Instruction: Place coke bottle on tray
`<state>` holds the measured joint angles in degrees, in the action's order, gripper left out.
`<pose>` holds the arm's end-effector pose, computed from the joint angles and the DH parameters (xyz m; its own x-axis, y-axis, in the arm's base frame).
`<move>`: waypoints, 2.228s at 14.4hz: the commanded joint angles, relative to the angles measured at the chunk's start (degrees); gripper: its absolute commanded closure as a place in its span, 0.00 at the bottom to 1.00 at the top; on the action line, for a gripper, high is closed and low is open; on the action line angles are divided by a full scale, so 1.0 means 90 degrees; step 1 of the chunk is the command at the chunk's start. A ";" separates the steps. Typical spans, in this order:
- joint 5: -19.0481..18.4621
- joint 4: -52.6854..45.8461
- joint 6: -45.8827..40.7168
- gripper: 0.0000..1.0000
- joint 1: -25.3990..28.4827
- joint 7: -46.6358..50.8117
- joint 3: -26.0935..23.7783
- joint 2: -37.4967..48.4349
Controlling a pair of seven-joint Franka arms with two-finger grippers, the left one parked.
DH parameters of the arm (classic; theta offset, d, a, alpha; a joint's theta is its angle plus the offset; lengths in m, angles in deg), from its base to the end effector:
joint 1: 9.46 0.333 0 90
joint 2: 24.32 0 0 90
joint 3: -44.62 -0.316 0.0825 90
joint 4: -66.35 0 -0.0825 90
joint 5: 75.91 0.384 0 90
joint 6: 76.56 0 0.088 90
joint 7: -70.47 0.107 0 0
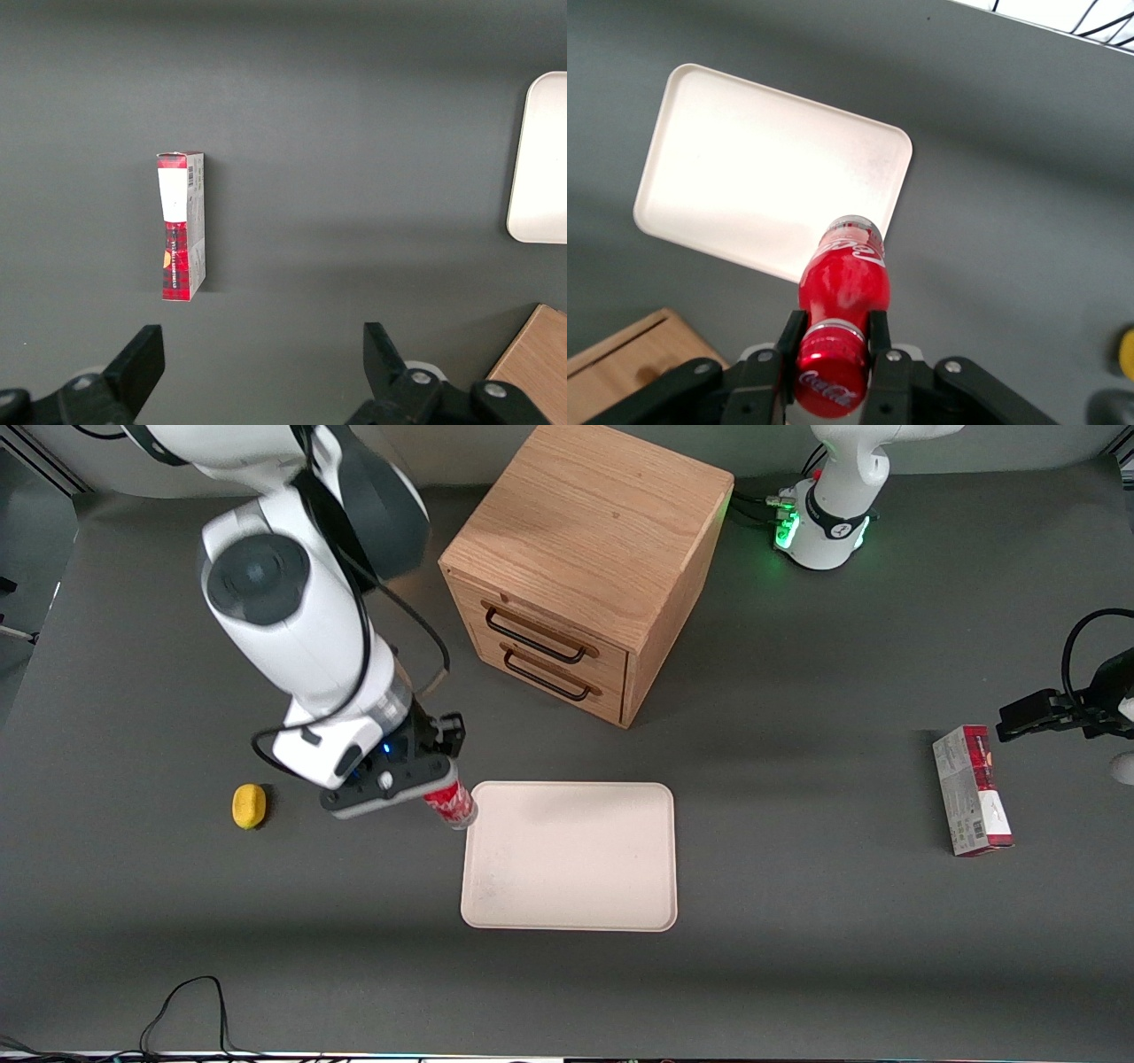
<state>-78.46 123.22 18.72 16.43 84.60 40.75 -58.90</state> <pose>0.6418 0.3437 0.5188 0.9637 0.2583 0.0673 0.2595 -0.9657 -0.0106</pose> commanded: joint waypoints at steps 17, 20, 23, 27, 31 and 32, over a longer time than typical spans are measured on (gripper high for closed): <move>-0.0127 -0.0273 0.1836 0.00 -0.0093 0.0090 0.0068 -0.2008; -0.0127 -0.0292 0.1623 0.00 -0.0093 0.0139 0.0088 -0.1765; -0.0127 -0.0341 0.0628 0.00 -0.0074 0.0149 0.0088 -0.1151; -0.0137 -0.0283 -0.0389 0.00 -0.0073 0.0130 0.0068 0.0041; -0.0108 0.0203 -0.1405 0.00 -0.0103 0.0051 0.0526 0.1037; -0.0098 0.0612 -0.1416 0.00 -0.0113 0.0042 0.0643 0.1397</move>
<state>-78.73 120.11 5.94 15.47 84.60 44.16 -52.73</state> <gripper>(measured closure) 0.000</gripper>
